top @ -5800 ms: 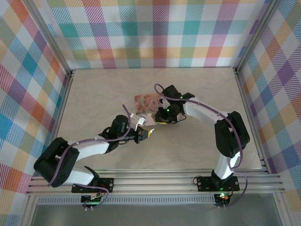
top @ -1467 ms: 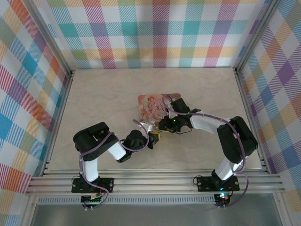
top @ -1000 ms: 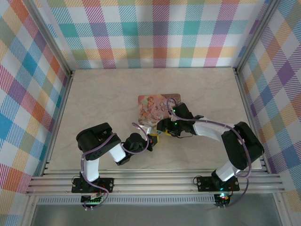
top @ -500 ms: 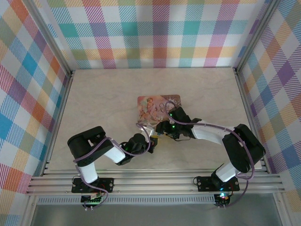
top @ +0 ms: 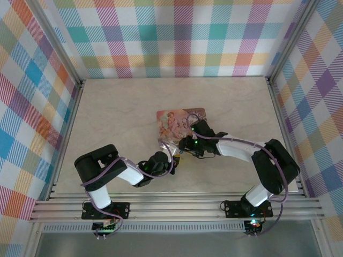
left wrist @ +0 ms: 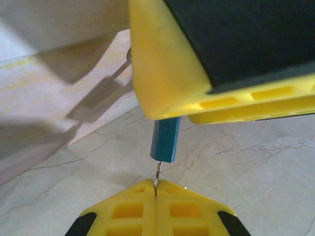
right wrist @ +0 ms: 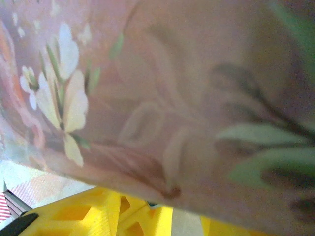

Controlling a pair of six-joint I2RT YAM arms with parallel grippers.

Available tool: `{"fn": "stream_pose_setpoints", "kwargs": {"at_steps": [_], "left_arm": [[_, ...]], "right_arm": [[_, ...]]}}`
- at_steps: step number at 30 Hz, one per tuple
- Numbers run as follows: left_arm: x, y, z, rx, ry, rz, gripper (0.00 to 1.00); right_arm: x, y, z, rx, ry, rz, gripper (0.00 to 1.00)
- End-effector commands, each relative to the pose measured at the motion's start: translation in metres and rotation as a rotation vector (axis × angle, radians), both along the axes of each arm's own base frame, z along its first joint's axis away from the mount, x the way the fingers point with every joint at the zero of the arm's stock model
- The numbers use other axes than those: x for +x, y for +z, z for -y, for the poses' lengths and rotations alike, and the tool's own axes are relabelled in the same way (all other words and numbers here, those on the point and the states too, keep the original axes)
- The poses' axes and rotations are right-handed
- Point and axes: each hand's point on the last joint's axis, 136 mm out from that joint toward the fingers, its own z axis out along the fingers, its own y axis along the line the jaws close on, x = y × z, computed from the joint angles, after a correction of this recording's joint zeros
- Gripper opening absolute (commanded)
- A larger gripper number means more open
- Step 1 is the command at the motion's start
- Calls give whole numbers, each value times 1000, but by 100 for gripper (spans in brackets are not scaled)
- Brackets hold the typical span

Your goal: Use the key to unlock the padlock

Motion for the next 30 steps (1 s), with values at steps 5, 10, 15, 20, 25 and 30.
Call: {"fn": "stream_pose_setpoints", "kwargs": {"at_steps": [5,10,15,20,25,30], "left_arm": [[0,21,12,-7,-31,57,0],[2,28,15,-16,-35,67,0],[2,30,16,-17,-34,70,0],[2,32,16,-21,-36,76,0],[3,35,16,-14,-38,83,0],[3,37,16,-1,-39,91,0]], "right_arm": [[-15,-16,0,-40,10,-108,47],[-18,-20,-1,-54,22,-129,46],[-19,-21,-1,-61,26,-133,33],[-21,-21,2,-72,27,-140,25],[-23,-24,4,-83,21,-152,33],[-24,-24,3,-85,24,-158,42]]}}
